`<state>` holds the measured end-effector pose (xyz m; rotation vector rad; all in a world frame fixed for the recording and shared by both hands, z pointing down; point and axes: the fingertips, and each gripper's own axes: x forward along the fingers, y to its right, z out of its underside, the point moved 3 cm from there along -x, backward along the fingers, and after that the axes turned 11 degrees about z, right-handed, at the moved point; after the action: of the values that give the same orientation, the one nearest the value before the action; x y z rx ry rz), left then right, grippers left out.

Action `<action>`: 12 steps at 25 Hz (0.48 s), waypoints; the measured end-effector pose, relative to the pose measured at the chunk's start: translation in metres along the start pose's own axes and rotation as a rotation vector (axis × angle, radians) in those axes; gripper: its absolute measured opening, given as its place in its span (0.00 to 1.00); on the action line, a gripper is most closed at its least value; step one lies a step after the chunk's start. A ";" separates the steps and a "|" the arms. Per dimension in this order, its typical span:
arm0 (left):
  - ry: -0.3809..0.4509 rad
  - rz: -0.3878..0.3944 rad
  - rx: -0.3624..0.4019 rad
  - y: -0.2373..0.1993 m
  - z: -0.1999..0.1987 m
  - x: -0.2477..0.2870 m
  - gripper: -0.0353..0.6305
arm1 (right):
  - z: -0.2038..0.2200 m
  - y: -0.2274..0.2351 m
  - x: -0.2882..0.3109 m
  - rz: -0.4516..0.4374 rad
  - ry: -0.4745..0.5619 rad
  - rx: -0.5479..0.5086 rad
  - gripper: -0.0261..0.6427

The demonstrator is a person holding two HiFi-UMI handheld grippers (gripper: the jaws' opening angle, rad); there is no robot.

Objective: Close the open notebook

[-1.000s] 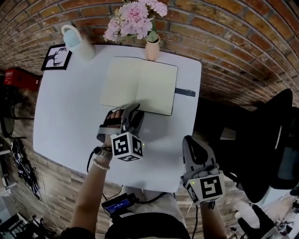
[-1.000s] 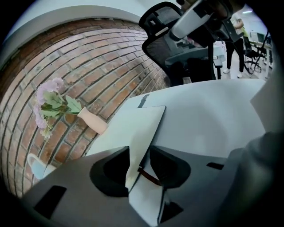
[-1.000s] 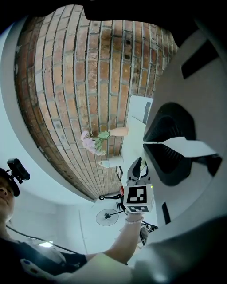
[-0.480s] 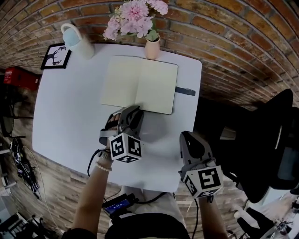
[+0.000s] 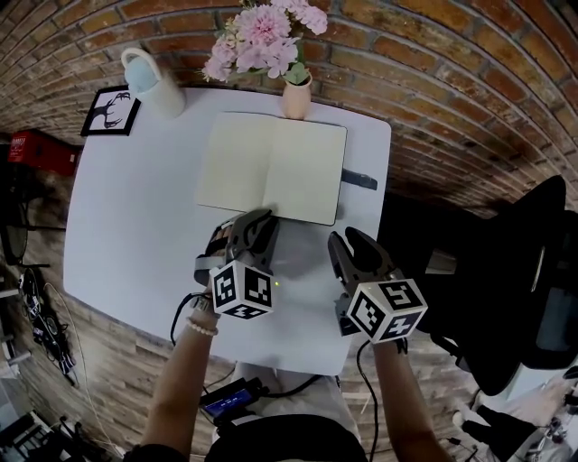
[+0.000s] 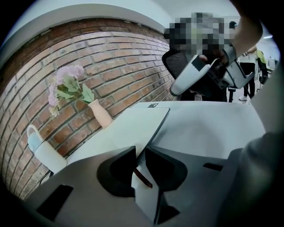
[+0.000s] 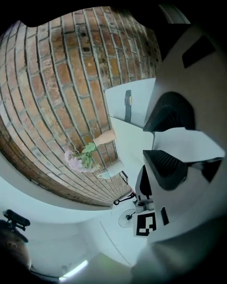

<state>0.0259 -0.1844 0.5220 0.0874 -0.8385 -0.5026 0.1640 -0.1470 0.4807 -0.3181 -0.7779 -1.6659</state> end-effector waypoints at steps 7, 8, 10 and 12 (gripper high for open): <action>0.018 -0.003 -0.017 -0.001 -0.001 -0.002 0.17 | 0.004 0.007 0.029 -0.036 -0.067 0.182 0.23; 0.021 -0.004 -0.020 -0.001 -0.001 -0.002 0.16 | 0.005 0.008 0.031 -0.040 -0.074 0.204 0.23; 0.032 -0.023 -0.039 -0.003 -0.001 -0.004 0.15 | 0.006 0.009 0.034 -0.051 -0.081 0.247 0.23; 0.050 -0.063 -0.089 -0.011 0.001 -0.007 0.09 | 0.005 0.008 0.035 -0.065 -0.080 0.274 0.18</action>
<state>0.0165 -0.1907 0.5146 0.0445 -0.7654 -0.5935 0.1620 -0.1709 0.5082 -0.1688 -1.0731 -1.5900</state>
